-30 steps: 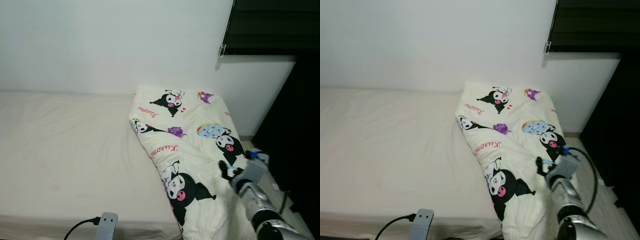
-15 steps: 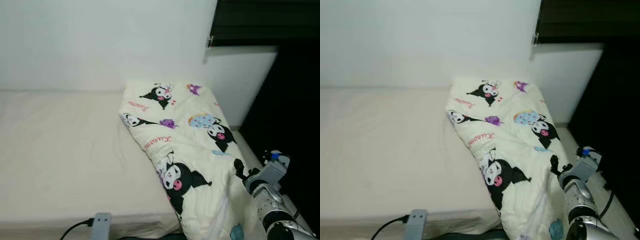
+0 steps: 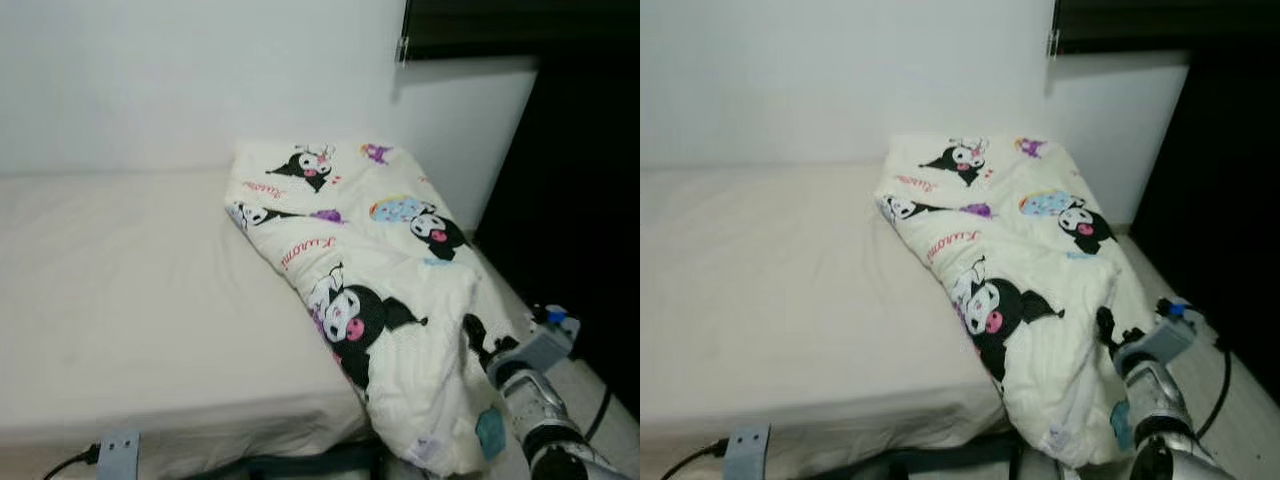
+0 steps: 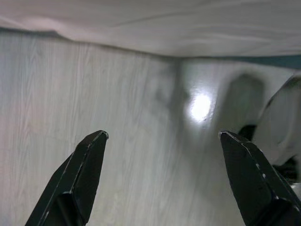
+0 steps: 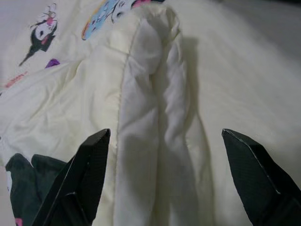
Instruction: Clean up the room
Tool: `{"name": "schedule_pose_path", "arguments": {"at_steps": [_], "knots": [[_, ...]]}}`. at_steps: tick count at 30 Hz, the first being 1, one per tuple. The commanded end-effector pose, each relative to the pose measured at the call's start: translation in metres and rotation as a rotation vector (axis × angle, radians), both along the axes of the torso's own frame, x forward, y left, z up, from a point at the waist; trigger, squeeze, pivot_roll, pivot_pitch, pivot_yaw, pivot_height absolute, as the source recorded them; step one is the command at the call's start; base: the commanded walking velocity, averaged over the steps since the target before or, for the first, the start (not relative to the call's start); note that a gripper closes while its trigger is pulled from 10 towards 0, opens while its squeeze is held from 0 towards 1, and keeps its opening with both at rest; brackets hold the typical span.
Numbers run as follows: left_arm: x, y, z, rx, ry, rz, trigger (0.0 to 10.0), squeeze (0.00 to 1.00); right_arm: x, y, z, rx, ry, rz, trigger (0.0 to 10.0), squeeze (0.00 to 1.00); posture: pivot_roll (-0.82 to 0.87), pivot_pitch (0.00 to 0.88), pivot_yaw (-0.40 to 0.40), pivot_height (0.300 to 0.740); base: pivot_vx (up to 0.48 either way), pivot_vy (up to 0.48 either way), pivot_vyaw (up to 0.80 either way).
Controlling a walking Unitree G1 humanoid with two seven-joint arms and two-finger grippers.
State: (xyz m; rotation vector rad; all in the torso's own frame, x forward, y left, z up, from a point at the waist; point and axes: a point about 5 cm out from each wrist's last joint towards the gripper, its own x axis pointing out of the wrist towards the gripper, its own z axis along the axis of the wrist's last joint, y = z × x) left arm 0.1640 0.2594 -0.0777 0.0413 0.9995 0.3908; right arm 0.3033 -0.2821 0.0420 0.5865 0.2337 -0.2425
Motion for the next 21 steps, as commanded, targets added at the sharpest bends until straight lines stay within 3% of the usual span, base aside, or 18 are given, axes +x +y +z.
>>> {"name": "schedule_pose_path", "arguments": {"at_steps": [1, 7, 10, 14, 21], "knots": [[-0.004, 0.006, 0.000, 0.006, 0.004, 0.000, 10.0, 0.00, 0.005, 0.003, 0.004, 0.030, -0.024, 0.002, 10.0, 0.00, -0.14, 0.000, 0.014, 0.531, 0.000, 0.000, 0.00], [-0.010, 0.011, -0.001, 0.013, 0.013, 0.008, 10.0, 0.00, 0.002, 0.005, 0.000, 0.056, -0.024, -0.015, 10.0, 0.00, -0.13, 0.000, 0.023, 0.506, 0.000, 0.000, 0.00], [-0.019, 0.016, -0.002, 0.026, 0.038, 0.009, 10.0, 0.00, 0.002, 0.019, -0.007, 0.091, -0.023, 0.051, 10.0, 0.00, -0.12, 0.000, 0.032, 0.506, 0.000, 0.000, 0.00], [-0.022, 0.018, -0.003, 0.030, 0.047, 0.006, 10.0, 0.00, 0.002, 0.025, -0.009, 0.114, -0.041, 0.074, 10.0, 0.00, -0.12, 0.000, 0.036, 0.506, 0.000, 0.000, 0.00], [-0.027, 0.022, -0.003, 0.038, 0.060, -0.004, 10.0, 0.00, 0.009, 0.040, 0.003, 0.228, -0.226, 0.172, 10.0, 0.00, -0.11, 0.000, 0.040, 0.506, 0.000, 0.000, 0.00]]}}
